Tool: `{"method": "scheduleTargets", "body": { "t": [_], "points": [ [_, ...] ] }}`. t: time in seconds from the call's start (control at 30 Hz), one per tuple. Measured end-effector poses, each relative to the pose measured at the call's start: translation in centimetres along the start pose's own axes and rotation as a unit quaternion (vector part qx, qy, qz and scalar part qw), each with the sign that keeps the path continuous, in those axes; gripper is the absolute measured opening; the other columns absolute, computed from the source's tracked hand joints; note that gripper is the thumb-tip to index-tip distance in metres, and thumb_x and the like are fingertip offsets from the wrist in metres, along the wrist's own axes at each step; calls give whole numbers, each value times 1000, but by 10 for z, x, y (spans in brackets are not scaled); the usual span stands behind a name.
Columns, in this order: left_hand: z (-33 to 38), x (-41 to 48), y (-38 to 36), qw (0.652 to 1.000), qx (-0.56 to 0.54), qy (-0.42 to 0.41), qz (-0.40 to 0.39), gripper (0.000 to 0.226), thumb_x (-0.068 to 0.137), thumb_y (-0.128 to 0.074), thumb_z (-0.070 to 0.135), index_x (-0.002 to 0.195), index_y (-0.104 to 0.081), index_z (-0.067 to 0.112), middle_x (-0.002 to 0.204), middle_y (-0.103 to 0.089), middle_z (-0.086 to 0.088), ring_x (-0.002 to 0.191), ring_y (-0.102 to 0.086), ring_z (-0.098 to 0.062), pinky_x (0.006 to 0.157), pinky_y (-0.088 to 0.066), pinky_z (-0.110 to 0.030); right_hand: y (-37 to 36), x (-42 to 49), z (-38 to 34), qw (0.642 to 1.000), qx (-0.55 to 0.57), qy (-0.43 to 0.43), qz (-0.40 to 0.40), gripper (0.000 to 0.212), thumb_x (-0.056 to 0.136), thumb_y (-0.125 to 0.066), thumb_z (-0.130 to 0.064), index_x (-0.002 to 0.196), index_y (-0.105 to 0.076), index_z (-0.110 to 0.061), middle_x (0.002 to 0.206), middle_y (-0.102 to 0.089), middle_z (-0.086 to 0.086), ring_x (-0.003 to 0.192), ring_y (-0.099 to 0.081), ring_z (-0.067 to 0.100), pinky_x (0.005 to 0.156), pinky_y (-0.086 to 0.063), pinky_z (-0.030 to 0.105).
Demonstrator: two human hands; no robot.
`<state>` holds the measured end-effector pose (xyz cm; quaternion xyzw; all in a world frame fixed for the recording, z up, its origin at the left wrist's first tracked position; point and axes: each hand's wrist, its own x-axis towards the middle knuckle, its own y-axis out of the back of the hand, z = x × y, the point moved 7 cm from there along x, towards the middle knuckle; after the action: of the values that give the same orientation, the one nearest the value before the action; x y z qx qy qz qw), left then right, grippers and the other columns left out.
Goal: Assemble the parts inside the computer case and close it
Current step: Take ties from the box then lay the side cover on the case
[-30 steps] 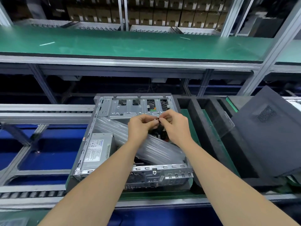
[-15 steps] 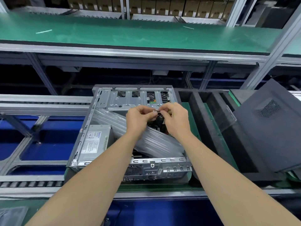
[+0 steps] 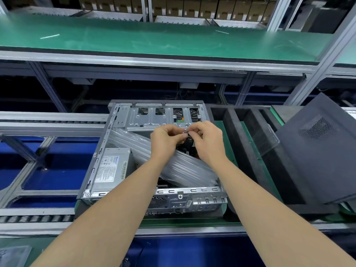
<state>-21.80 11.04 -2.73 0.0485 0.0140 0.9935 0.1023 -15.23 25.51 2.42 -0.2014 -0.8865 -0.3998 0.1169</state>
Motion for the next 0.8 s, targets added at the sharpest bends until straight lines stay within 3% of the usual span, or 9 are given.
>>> {"method": "scheduleTargets", "body": {
  "t": [0.13, 0.27, 0.57, 0.8],
  "points": [
    [1, 0, 1, 999, -38, 6, -11, 12, 80, -83, 6, 90, -79, 11, 81, -76, -10, 72, -72, -21, 72, -59, -29, -1, 0, 0, 1000, -7, 0, -4, 11, 95, -71, -10, 97, -79, -17, 94, -66, -3, 83, -53, 5, 75, -36, 2],
    [3, -1, -2, 999, -28, -7, -25, 12, 78, -85, 8, 85, -80, 17, 80, -77, -6, 75, -73, -18, 72, -59, -25, 0, 0, 0, 1000, 5, 4, 6, 12, 95, -70, -9, 98, -79, -17, 91, -62, -6, 80, -52, 0, 75, -37, 5],
    [-3, 2, -1, 997, -70, 9, -39, 14, 83, -80, 4, 91, -81, 16, 89, -77, -13, 85, -75, -27, 78, -59, -31, -8, 2, 5, 1000, 7, -14, -15, 9, 100, -66, -22, 103, -74, -22, 99, -63, -6, 86, -59, 8, 81, -49, 23],
    [-6, 3, 0, 998, -38, -1, -46, 24, 92, -67, 2, 93, -80, 22, 89, -77, -9, 81, -72, -21, 84, -59, -37, -8, 3, 6, 999, 29, -26, -10, 8, 96, -71, -26, 100, -76, -23, 95, -66, -7, 80, -62, 6, 80, -58, 33]
  ]
}}
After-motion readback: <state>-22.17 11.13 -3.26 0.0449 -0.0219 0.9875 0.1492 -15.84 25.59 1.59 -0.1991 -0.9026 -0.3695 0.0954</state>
